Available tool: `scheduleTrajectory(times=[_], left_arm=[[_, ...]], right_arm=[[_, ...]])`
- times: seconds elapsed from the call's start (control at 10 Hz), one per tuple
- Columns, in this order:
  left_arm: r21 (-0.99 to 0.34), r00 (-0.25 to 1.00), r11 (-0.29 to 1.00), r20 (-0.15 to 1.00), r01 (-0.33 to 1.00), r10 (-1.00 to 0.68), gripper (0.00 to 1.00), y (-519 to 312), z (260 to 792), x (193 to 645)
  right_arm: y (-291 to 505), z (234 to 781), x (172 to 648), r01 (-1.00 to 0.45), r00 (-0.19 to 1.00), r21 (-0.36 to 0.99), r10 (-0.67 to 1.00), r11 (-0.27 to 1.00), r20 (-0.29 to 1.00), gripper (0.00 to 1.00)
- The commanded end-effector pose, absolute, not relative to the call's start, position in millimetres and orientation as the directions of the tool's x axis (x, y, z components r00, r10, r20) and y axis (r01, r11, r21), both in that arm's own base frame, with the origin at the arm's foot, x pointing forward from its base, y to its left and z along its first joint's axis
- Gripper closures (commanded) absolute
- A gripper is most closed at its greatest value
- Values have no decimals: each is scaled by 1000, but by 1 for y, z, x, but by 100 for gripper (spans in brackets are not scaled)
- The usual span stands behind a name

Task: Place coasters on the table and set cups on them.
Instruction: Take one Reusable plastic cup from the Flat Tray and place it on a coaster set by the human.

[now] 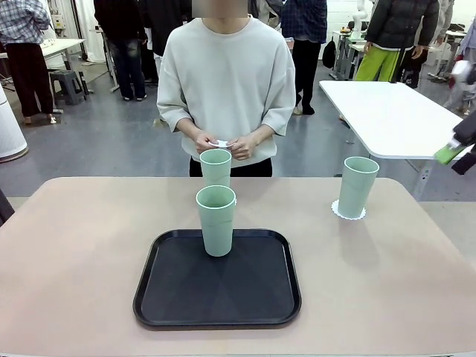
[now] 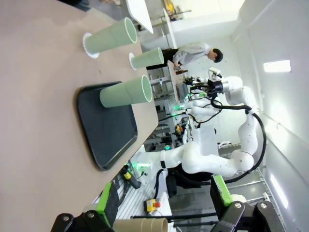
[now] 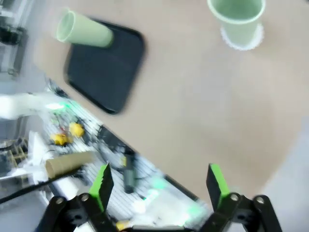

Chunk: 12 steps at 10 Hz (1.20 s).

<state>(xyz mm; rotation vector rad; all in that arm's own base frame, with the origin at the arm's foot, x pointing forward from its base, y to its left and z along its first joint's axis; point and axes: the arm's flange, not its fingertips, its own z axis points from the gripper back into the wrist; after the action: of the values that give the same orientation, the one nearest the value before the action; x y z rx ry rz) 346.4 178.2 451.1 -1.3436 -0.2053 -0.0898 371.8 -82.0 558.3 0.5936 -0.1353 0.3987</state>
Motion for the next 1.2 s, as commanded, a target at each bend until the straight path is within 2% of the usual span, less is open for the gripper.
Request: scheduleTrajectory(times=[0.0,0.2,0.4,1.1], left_arm=[[-958,977,213,208,191,57,0,178,454,348],[-958,977,213,208,191,57,0,178,454,348],[-958,977,213,208,191,57,0,178,454,348],[-958,977,213,208,191,57,0,178,454,348]], right_arm=[[-117,560,365,-331,941,758,142,562,306,0],[-153,553,349,-365,928,806,117,465,352,0],[-179,536,332,-391,916,815,99,427,388,0],[-215,494,307,-343,935,850,57,400,351,0]])
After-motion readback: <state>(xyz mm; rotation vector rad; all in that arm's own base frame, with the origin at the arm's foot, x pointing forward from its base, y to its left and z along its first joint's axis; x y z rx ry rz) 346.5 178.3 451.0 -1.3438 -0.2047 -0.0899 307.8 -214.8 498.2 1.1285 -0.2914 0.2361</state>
